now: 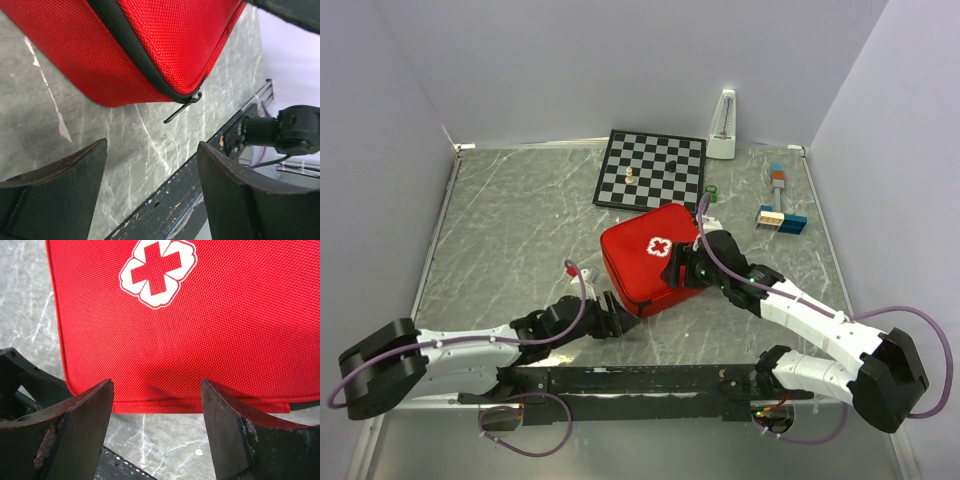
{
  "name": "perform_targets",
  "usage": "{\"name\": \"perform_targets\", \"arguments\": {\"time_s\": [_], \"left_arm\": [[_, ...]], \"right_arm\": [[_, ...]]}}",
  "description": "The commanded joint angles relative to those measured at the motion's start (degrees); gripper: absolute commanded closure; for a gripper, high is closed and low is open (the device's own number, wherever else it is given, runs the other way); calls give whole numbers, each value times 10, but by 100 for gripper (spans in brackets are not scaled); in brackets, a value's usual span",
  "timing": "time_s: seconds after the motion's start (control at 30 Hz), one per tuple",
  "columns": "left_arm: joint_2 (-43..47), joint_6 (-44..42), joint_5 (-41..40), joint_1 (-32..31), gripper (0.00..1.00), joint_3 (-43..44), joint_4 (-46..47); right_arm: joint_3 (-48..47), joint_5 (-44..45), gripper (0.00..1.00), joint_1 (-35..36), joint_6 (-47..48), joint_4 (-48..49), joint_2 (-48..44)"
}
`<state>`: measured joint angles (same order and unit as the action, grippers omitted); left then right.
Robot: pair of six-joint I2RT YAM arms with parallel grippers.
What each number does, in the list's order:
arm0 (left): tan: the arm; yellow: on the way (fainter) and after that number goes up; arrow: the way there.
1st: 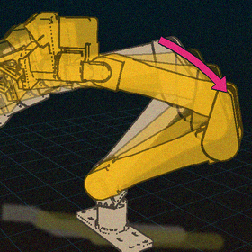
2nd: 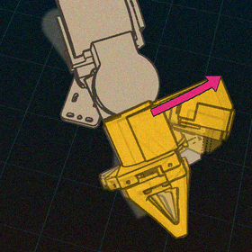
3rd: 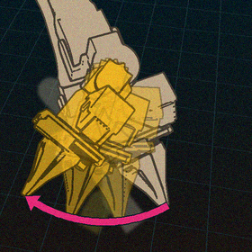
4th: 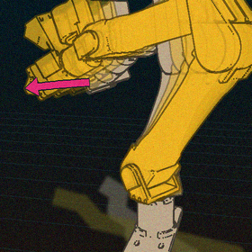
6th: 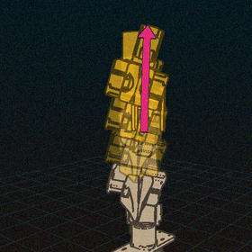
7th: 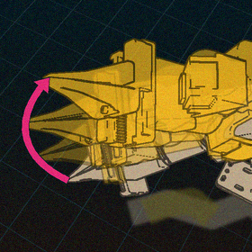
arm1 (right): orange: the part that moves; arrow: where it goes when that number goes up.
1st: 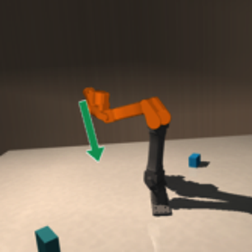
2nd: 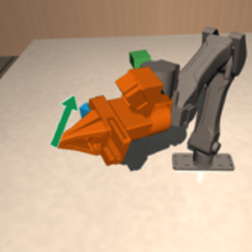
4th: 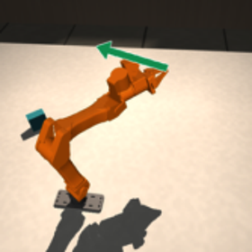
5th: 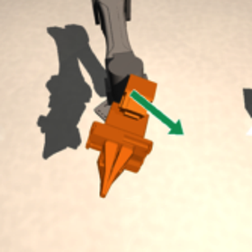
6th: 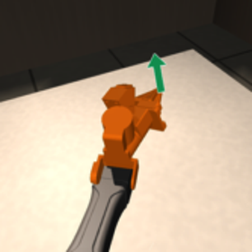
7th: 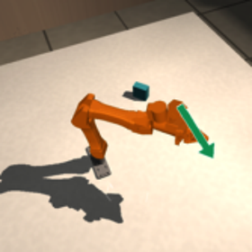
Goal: Organize the medicine kit
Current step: Adjust the medicine box at the center of the board, then zip the medicine box at the center of the board.
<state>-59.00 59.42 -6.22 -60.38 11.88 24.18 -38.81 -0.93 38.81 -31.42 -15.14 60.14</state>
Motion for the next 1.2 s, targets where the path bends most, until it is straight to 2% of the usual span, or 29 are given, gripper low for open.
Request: {"name": "perform_targets", "arguments": {"time_s": [0.0, 0.17, 0.47, 0.6, 0.8, 1.17], "left_arm": [[-34, 4, -35, -23, 24, 48, 49], [-79, -18, -68, -45, 25, 106, 11], [-135, 3, -111, -58, 35, 150, -55], [-141, 9, -117, -59, 37, 148, -56], [-139, 20, -141, -60, 46, 148, -60], [-154, 11, -136, -60, 59, 162, -45]], "right_arm": [[-27, 8, 23, 8, 10, 15, 14], [-26, 31, 23, 9, 10, 11, 20], [-23, 29, 23, 9, 9, 10, 21], [-20, 25, 23, 9, 8, 14, 23], [-16, 21, 23, 10, 7, 18, 25], [-15, 19, 23, 10, 4, 19, 30]]}}
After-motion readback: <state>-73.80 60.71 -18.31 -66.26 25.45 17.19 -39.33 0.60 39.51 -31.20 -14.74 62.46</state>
